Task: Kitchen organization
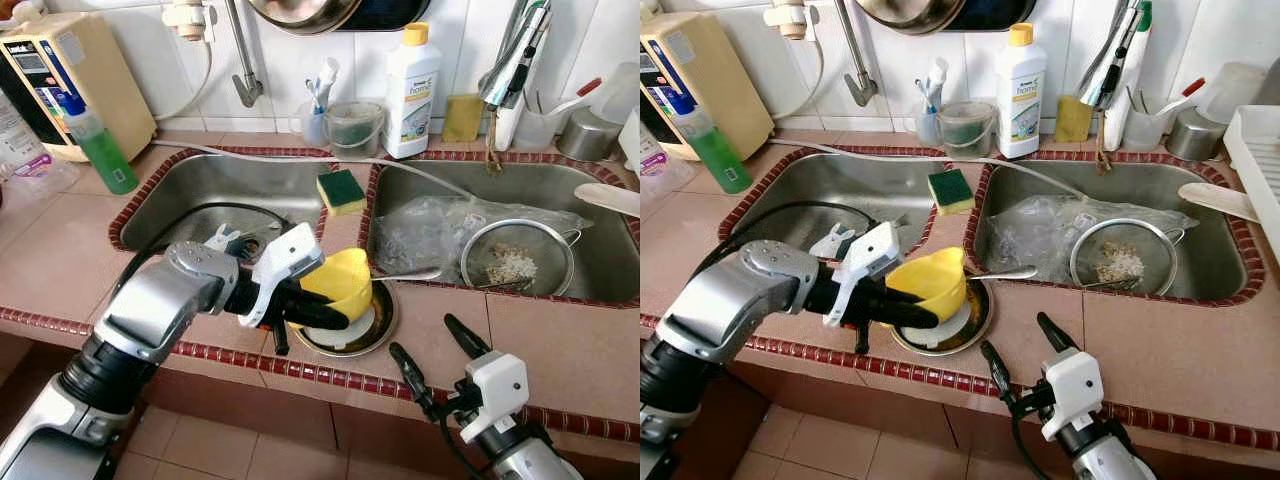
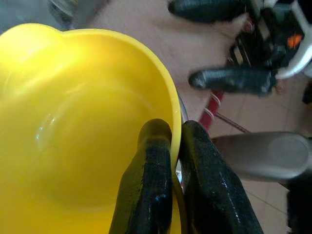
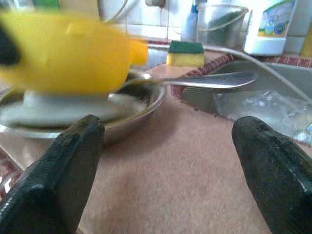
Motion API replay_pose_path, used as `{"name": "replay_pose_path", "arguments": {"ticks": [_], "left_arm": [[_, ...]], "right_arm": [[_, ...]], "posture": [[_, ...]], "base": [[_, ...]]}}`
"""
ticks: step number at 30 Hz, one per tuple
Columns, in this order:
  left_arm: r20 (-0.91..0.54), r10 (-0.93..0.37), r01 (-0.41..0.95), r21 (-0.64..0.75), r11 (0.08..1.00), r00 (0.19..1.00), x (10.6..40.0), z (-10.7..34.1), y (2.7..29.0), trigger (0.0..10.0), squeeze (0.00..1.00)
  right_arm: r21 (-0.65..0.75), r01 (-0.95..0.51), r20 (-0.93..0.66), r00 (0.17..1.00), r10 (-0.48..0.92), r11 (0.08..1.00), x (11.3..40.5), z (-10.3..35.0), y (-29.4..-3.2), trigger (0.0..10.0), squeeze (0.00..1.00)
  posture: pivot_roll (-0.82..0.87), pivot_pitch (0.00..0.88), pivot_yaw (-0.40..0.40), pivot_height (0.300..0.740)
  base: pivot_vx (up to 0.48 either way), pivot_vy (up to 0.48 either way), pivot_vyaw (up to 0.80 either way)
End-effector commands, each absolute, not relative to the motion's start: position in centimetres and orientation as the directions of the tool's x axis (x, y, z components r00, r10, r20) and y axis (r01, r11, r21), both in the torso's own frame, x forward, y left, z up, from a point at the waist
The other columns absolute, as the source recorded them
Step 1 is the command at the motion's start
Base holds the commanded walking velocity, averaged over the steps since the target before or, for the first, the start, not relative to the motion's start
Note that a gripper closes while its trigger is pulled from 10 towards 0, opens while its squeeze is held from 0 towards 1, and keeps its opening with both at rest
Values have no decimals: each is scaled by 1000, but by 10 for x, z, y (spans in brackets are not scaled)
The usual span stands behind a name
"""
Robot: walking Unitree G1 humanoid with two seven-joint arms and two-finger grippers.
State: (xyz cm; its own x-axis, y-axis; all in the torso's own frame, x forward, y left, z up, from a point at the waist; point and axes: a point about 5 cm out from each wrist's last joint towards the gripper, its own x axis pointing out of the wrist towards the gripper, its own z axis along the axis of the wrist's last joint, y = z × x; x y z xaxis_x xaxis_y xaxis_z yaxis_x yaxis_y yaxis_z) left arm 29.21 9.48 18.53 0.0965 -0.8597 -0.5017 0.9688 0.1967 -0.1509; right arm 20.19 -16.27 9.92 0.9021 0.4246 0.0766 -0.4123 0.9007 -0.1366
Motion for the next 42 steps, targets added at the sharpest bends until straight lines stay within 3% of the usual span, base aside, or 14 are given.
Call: {"name": "replay_pose_path", "arguments": {"ticks": [1,10,21,42], "left_arm": [[-513,-855,965,-182,191,73,286,184,95,10000,0],[-506,-862,955,-244,170,24,279,183,92,10000,0],[-349,-937,927,-354,120,-12,286,215,89,10000,0],[-331,-944,922,-359,146,21,289,223,91,10000,0]], "right_arm": [[-131,-434,93,890,447,891,202,104,-158,10000,0],[-133,-444,90,885,457,886,204,106,-158,10000,0],[-136,-451,84,882,464,882,204,106,-157,10000,0],[-131,-456,77,881,467,880,203,106,-158,10000,0]], "posture": [[-195,88,121,740],[-192,86,116,740],[-196,86,117,740],[-192,103,114,740]], "base": [[0,0,0],[0,0,0],[0,0,0],[0,0,0]]}}
